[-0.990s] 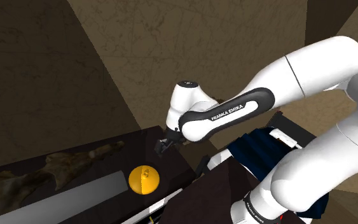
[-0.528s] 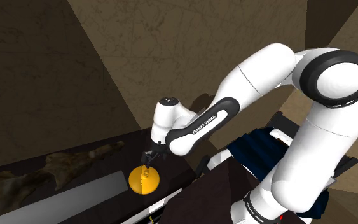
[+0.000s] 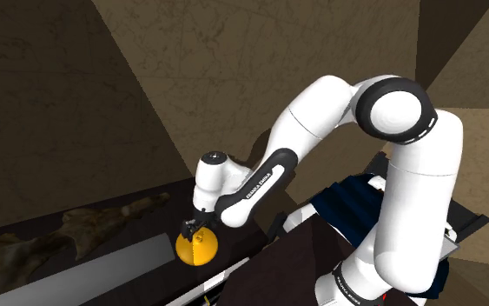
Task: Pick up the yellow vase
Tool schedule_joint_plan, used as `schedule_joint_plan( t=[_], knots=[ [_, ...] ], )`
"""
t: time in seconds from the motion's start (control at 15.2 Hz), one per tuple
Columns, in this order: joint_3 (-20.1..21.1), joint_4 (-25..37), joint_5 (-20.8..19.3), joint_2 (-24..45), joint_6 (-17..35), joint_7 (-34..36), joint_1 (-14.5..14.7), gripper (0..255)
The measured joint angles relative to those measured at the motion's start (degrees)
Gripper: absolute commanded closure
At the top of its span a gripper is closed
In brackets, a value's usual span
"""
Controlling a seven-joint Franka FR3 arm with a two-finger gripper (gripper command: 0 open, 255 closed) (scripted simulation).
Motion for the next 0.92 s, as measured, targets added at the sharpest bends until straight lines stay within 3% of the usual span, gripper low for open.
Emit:
schedule_joint_plan(
  t=[0.26, 0.33, 0.92],
  knots=[
    [-1.8, 0.7, -1.9, 3.1, 2.4, 1.6, 1.7, 0],
    [-2.0, 0.9, -2.0, 3.5, 2.6, 1.7, 1.8, 255],
    [-2.1, 1.1, -2.2, 3.7, 2.7, 1.8, 1.9, 255]
  ],
)
